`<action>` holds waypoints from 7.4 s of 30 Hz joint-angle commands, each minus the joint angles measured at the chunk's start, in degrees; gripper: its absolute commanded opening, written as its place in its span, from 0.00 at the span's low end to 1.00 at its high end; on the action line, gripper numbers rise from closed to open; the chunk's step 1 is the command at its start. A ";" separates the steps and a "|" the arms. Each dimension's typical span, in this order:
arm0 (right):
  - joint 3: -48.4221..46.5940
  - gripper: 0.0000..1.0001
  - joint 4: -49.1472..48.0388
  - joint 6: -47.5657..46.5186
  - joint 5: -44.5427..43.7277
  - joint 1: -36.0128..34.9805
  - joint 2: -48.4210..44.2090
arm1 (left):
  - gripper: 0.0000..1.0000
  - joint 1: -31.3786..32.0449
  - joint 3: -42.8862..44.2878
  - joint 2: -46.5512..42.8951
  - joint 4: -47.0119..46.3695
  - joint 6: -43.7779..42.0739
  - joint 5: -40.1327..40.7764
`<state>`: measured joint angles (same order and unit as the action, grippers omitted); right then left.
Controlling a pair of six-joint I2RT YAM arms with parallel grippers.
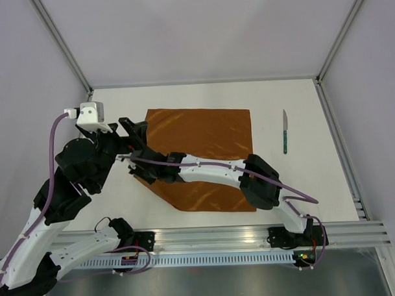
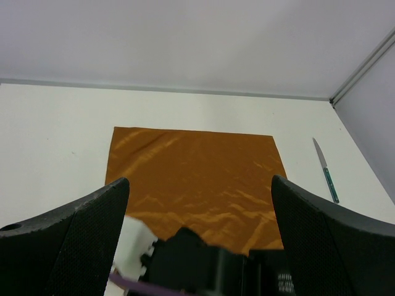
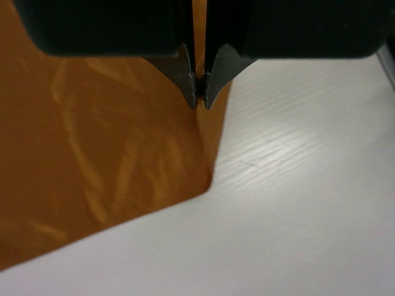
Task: Fold the napkin, place the utensils inside, and roll it up
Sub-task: Fold the napkin at the center of the board, then pick up the knife at the center of the board.
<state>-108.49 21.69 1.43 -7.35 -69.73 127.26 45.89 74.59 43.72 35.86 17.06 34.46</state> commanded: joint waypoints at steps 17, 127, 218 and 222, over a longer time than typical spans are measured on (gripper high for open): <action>20.94 0.00 -3.85 -9.51 -1.44 22.00 -15.20 | 1.00 0.25 -3.13 2.24 -9.31 -1.85 -3.25; 10.57 0.00 -8.60 -10.66 -3.19 54.44 -2.37 | 1.00 0.25 -4.98 14.55 -19.68 -5.11 -11.17; 34.48 0.00 7.92 -7.76 12.80 74.93 -28.82 | 1.00 0.17 -13.33 11.12 -26.98 -1.50 -16.09; 33.61 0.01 10.12 -6.36 12.72 67.83 -31.37 | 1.00 0.17 -12.54 11.65 -26.89 -1.50 -16.09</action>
<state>-72.14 28.34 -5.82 4.89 3.40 99.50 45.89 59.61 55.02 10.15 13.72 18.85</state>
